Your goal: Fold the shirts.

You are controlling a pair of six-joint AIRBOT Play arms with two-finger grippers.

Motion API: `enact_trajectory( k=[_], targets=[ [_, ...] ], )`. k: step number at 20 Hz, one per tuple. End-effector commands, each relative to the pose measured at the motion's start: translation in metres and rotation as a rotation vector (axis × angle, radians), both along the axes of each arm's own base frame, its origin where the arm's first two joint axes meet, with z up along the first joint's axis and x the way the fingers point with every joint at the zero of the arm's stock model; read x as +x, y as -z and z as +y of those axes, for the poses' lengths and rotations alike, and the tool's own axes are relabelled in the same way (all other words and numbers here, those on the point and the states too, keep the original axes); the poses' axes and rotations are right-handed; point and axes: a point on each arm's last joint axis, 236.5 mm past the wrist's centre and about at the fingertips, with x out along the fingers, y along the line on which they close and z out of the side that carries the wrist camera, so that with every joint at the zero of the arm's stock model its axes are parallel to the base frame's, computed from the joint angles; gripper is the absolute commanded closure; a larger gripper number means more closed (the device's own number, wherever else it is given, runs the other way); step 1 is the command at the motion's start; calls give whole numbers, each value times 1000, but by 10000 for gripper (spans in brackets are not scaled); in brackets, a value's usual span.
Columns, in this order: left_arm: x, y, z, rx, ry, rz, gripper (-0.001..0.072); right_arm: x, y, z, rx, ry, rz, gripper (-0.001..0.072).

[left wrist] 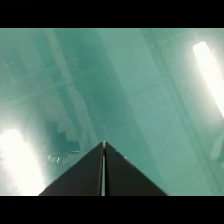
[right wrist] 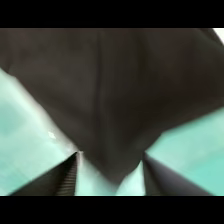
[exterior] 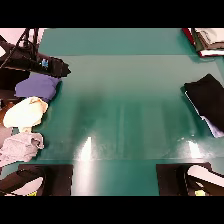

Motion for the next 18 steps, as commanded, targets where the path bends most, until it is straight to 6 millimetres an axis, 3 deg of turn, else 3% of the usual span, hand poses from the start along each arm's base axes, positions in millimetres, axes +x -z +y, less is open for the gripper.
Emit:
enact_trajectory(
  k=[1, 3, 6, 9, 11, 12, 13, 14, 18],
  targets=[
    [0, 0, 0, 1, 2, -1, 682, -37, 9, -11, -55, 45, 145, 223],
    [0, 0, 0, 1, 1, -1, 681, -27, 1, -7, -53, 65, 97, 224],
    [0, 0, 0, 1, 1, -1, 681, 30, -23, 34, 45, -37, -98, 227],
    [-8, 5, 0, 5, 9, 38, 681, 92, -61, 122, 230, -251, -313, 227],
    [-5, 4, -1, 1, 5, 27, 681, 114, -78, 178, 297, -403, -374, 241],
    [-4, 3, -1, 0, 3, 22, 681, 120, -83, 205, 308, -481, -382, 329],
    [-3, 2, -1, -3, 1, 16, 681, 123, -86, 229, 312, -554, -383, 470],
    [-1, 1, -1, -5, -1, 9, 680, 125, -89, 254, 317, -626, -385, 683],
    [0, 0, -1, -8, -3, 3, 681, 125, -96, 334, 338, -844, -413, 693]
  ],
)
